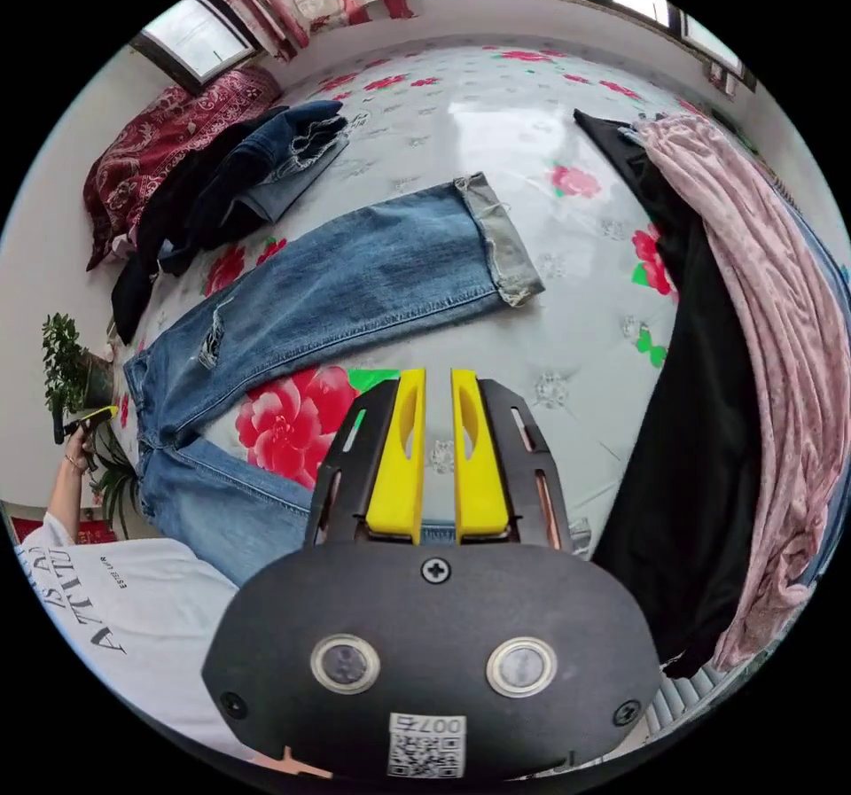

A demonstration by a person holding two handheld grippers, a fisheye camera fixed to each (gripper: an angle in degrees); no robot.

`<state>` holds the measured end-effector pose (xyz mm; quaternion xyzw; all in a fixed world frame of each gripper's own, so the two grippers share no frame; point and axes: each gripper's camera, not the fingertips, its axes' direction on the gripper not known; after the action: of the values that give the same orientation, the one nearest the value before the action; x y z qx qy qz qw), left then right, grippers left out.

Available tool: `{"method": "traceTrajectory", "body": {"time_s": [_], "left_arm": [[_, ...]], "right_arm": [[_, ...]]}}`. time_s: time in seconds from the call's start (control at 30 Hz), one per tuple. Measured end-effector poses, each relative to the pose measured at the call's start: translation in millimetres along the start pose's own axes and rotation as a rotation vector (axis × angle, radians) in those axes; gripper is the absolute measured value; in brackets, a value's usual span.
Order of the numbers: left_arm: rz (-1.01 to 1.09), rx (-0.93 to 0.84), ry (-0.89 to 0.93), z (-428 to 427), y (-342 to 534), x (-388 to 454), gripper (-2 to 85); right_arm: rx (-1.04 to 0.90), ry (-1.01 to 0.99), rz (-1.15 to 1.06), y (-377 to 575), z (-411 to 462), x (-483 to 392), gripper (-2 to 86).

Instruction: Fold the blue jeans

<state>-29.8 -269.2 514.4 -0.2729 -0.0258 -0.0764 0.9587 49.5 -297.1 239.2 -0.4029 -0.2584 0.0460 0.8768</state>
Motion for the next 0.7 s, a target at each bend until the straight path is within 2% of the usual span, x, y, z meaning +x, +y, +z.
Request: {"method": "traceTrajectory", "body": {"time_s": [0.1,0.23,0.3,0.33,0.4,0.47,0.63,0.7], "left_arm": [[0.085,-0.004,-0.058,29,-43,23,6.1],[0.111,-0.078,-0.348,80,-65,28,0.1],[0.119,-0.047,-0.352,92,-60,22,-0.5],[0.076,-0.016,-0.350,93,-57,14,-0.7],[0.008,0.017,-0.314,94,-52,-1,-0.9],[-0.040,0.061,-0.285,96,-46,-13,-0.9],[-0.032,0.094,-0.346,110,-28,-15,-0.7],[-0.062,0.127,-0.280,110,-14,-25,-0.4]], "right_arm": [[-0.016,0.063,-0.077,-49,28,-43,5.1],[-0.039,0.110,-0.101,-98,69,-70,6.5],[-0.101,0.155,-0.154,-106,90,-79,6.7],[-0.008,0.221,-0.235,-104,88,-86,6.7],[-0.021,0.270,-0.315,-102,92,-85,6.4],[-0.027,0.327,-0.273,-108,93,-70,6.1],[0.003,0.214,-0.127,-121,88,-38,6.2],[-0.007,0.201,-0.095,-121,84,-35,6.3]]}}
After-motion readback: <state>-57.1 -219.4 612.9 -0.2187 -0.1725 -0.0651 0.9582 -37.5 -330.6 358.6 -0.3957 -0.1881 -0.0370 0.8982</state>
